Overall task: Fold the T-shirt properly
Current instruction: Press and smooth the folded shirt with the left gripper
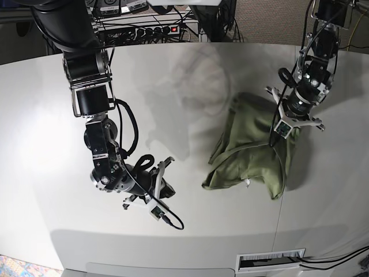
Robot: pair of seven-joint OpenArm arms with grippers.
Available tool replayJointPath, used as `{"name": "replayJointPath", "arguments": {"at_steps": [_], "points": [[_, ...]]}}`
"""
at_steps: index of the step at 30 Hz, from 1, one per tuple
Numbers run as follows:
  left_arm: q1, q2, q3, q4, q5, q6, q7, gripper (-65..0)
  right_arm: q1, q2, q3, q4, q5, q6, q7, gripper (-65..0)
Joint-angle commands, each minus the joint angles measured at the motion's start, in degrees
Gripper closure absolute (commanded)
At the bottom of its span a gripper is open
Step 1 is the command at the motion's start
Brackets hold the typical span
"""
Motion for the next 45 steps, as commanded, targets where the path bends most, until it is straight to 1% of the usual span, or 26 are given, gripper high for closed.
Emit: {"name": "replayJointPath", "arguments": {"at_steps": [1, 3, 7, 9, 11, 14, 17, 20, 22, 25, 28, 33, 35, 37, 40, 44, 45], "points": [[-1.4, -0.6, -0.3, 4.1, -1.2, 0.7, -0.8, 0.0, 2.1, 0.0, 0.5, 1.1, 0.9, -0.1, 1.7, 0.0], [-1.2, -0.6, -0.3, 8.7, -2.9, 0.7, 2.0, 0.0, 2.1, 0.0, 1.3, 1.1, 0.9, -0.1, 1.6, 0.0], [-0.8, -0.6, -0.3, 12.5, -3.3, 0.7, 2.3, 0.0, 2.1, 0.0, 4.4, 1.1, 1.0, -0.1, 1.2, 0.0], [-0.8, -0.6, -0.3, 12.9, -6.1, 0.6, 2.3, 0.0, 2.1, 0.0, 6.4, 1.1, 1.0, -0.1, 1.1, 0.0], [-0.8, 0.6, -0.3, 13.3, -9.2, -0.6, 2.3, 0.0, 2.1, 0.0, 8.2, 1.1, 1.0, -0.1, 0.9, 0.0], [-0.8, 4.9, -0.3, 13.3, -10.6, -4.2, 0.5, 0.0, 2.1, 0.0, 9.7, 1.1, 1.0, -0.1, 0.0, 0.0], [-1.6, 9.7, -0.2, 13.2, -10.8, -5.5, -0.7, 0.0, 2.1, 0.0, 9.8, 1.1, 1.0, -0.1, -1.3, 0.0], [-3.3, 13.7, -0.2, 11.5, -9.5, -5.8, -1.4, 0.0, 2.1, 0.0, 9.8, 1.1, 1.5, -0.1, -2.2, 0.0], [-4.8, 16.1, -0.2, 8.9, -8.8, -5.8, -2.1, 0.0, 2.1, 0.0, 9.8, 1.1, 3.0, -0.1, -3.3, 0.0], [-7.2, 18.8, -0.2, 3.5, -7.7, -5.8, -4.5, 0.0, 2.1, 0.0, 9.9, 1.1, 3.3, -0.1, -4.4, 0.0], [-10.1, 20.6, -0.2, -2.2, -6.1, -5.8, -5.1, 0.0, 2.1, 0.1, 9.9, 1.1, 3.3, -0.1, -4.7, 0.0], [-14.2, 21.1, 1.3, -9.3, -4.8, -5.8, -6.4, 0.0, 2.1, 0.1, 9.9, 1.1, 3.3, -0.1, -5.1, 0.0], [-15.8, 21.1, 2.7, -12.8, -1.7, -5.7, -7.4, 0.0, 2.1, 0.1, 9.9, 1.1, 3.3, -0.1, -5.6, 0.0], [-16.9, 21.1, 3.7, -16.8, 1.4, -5.4, -9.9, 0.0, 2.1, 0.0, 9.9, 1.1, 3.5, -0.1, -6.2, 0.0], [-18.0, 21.1, 3.9, -22.2, 3.2, -5.1, -12.4, 0.0, 2.1, 0.1, 9.9, 1.1, 4.9, -0.1, -7.6, 0.0], [-18.1, 20.2, 3.8, -24.5, 8.3, -5.1, -15.1, 0.0, 2.1, 0.6, 9.9, 1.1, 6.7, -0.1, -7.7, 0.0], [-18.1, 19.8, 3.9, -24.5, 8.7, -4.8, -15.4, 0.0, 2.1, 0.7, 9.9, 1.1, 7.4, -0.1, -7.7, 0.0]]}}
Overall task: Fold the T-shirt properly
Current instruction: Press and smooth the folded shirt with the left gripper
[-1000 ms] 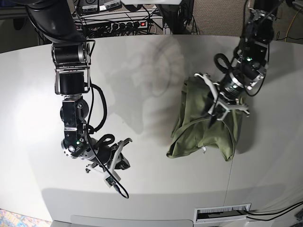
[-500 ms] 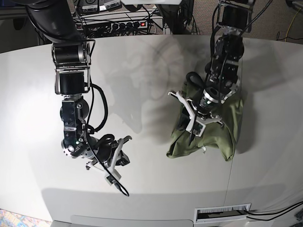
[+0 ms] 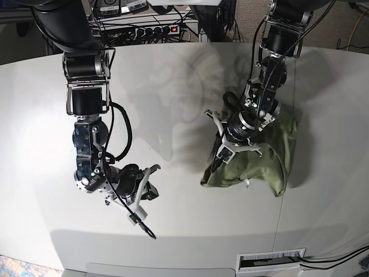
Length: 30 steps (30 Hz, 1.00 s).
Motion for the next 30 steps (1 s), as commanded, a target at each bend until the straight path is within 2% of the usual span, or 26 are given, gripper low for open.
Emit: {"name": "replayJointPath", "arguments": {"at_steps": [1, 10, 18, 21, 24, 30], "points": [[-1.4, -0.9, -0.2, 0.6, 0.5, 0.9, -0.7, 0.0, 2.1, 0.5, 0.2, 1.1, 1.2, -0.1, 1.3, 0.0], [-4.0, -6.0, -0.2, 0.1, 0.6, 1.9, -1.6, 0.0, 2.1, 0.5, 0.2, 1.1, 3.2, -0.1, 0.3, 0.0], [-4.6, -6.4, -0.2, -1.0, 0.8, 3.0, -2.3, 0.0, 2.1, 0.5, 0.2, 1.1, 4.0, -0.1, -0.4, 0.0], [-5.1, -6.3, -0.2, -3.8, 2.6, 3.1, -3.8, 0.0, 2.1, 0.5, 0.2, 1.1, 4.0, -0.1, -0.5, 0.0], [-5.9, -6.3, -0.2, -6.1, 2.6, 4.8, -4.0, 0.0, 2.1, 0.8, 0.2, 1.1, 4.0, -0.1, -0.5, 0.0], [-7.7, -7.0, -0.2, -7.5, 3.6, 5.0, -4.3, 0.0, 2.1, 0.8, 0.2, 1.1, 4.0, -0.1, -1.0, 0.0]]}}
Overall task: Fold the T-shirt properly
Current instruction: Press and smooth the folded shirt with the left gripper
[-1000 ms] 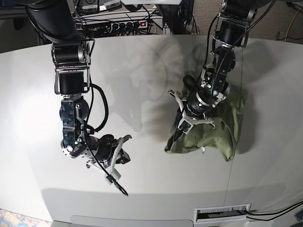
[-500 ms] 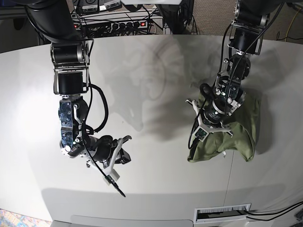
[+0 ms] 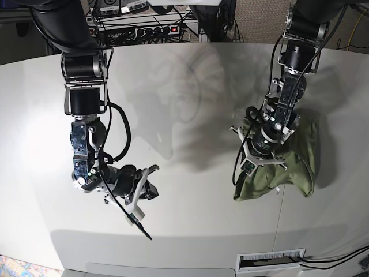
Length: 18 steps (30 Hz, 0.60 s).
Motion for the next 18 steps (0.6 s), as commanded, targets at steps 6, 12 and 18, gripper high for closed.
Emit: {"name": "replayJointPath", "arguments": {"at_steps": [6, 12, 18], "points": [[-1.7, -2.1, -0.2, 0.6, 0.3, 0.8, 0.8, 0.0, 2.1, 0.2, 0.2, 1.1, 0.7, -0.1, 0.6, 0.0], [-1.7, -3.5, -0.2, 1.4, -3.2, 0.7, 2.3, 0.0, 2.1, 0.2, 0.2, 1.1, 0.7, -0.1, 0.7, 0.0], [-1.7, -3.5, -0.2, 10.4, -12.8, -2.7, 9.9, 0.0, 2.1, 0.5, 0.2, 1.1, 0.6, -0.1, 0.9, 0.0]]}}
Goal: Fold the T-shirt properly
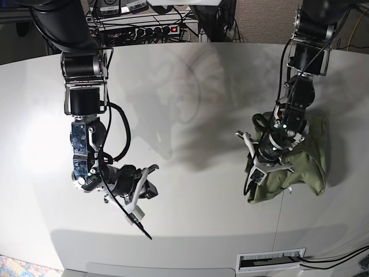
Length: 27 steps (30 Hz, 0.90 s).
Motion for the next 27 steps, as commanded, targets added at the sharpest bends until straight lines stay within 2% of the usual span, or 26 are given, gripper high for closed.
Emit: {"name": "replayJointPath", "arguments": {"at_steps": [1, 6, 8, 15, 23, 27], "points": [[-1.7, -0.4, -0.2, 3.2, -2.2, -0.3, 0.3, 0.0, 2.1, 0.7, 0.2, 1.1, 0.8, -0.1, 1.5, 0.0], [-1.5, -0.4, -0.2, 13.1, -11.7, -1.3, 12.4, 0.0, 1.7, 2.7, 0.2, 1.1, 0.9, -0.1, 0.7, 0.0], [-0.4, -0.4, -0.2, 16.2, -13.6, -1.3, 15.6, 0.0, 0.6, 3.6, 0.2, 1.1, 1.4, -0.1, -0.6, 0.0], [10.2, -0.4, -0.3, 23.1, -16.3, -1.3, 15.5, 0.0, -6.9, 8.7, 0.2, 5.5, 9.4, -0.1, -2.0, 0.0], [23.8, -0.4, -5.9, 36.4, -16.5, -1.3, 15.5, 0.0, -17.9, 14.5, 0.2, 26.2, 9.8, -0.1, -3.7, 0.0], [30.8, -0.4, -11.1, 41.0, -19.6, -1.4, 15.5, 0.0, -22.8, 17.3, 0.2, 32.7, 9.8, -0.1, -3.7, 0.0]]}}
